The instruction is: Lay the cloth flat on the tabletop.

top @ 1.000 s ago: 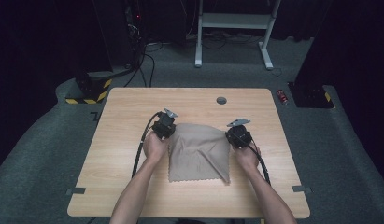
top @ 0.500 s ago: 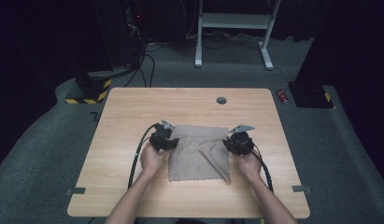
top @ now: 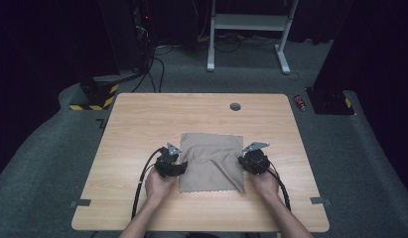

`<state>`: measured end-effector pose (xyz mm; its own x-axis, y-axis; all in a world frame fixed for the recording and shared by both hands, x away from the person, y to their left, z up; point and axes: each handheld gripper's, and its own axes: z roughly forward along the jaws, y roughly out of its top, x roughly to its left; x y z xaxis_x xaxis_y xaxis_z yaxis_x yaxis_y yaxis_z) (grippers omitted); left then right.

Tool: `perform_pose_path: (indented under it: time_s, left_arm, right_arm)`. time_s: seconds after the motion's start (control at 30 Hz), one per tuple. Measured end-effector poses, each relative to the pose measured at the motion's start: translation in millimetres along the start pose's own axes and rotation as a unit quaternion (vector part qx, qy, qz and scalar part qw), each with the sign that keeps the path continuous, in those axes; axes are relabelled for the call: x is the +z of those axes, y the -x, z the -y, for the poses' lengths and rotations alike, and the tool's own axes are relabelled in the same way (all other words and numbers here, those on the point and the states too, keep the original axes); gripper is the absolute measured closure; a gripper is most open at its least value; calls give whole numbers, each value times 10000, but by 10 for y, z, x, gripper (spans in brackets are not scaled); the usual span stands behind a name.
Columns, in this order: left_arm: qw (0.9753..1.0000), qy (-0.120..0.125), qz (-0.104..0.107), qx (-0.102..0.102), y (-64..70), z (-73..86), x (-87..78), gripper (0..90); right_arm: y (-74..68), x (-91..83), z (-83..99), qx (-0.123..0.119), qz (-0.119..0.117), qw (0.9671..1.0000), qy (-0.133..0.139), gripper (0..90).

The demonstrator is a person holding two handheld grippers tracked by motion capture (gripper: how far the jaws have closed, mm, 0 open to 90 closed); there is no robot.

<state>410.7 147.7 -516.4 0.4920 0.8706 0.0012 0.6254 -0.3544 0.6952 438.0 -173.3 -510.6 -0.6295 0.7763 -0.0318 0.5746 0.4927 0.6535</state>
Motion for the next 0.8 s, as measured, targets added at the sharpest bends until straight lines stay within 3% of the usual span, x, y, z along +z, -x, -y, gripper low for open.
perform_pose_path:
  time_s: [0.13, 0.23, 0.37, 0.5, 0.57, 0.7, 0.73, 0.8]
  left_arm:
    - [9998, 187, 15, -15, -10, 57, -2, 464]
    - [9988, 487, 15, -5, -19, 148, -5, 455]
    - [9988, 486, 11, -7, -20, 147, -4, 447]
    - [9989, 471, -7, -18, -21, 146, -6, 441]
    - [9990, 437, -23, -35, -19, 142, -14, 442]
    - [9994, 342, -25, -7, 20, 163, -94, 456]
    - [9994, 355, 1, 24, 43, 175, -131, 458]
    - [9989, 426, 137, 161, 127, 228, -293, 467]
  right_arm:
    - [7, 1, -3, -6, -12, 10000, -3, 897]
    - [65, -21, -47, -5, 165, 9999, -17, 898]
    - [141, -32, -116, 69, 264, 9996, -3, 897]
    - [154, 32, -181, 3, 327, 9993, -165, 885]
    - [173, 51, -162, 76, 311, 9992, -221, 824]
    - [166, -65, -111, 197, 228, 9995, -43, 804]
    - [132, -180, -49, 183, 156, 9997, 86, 796]
    - [73, -296, 45, 149, 71, 9997, 203, 793]
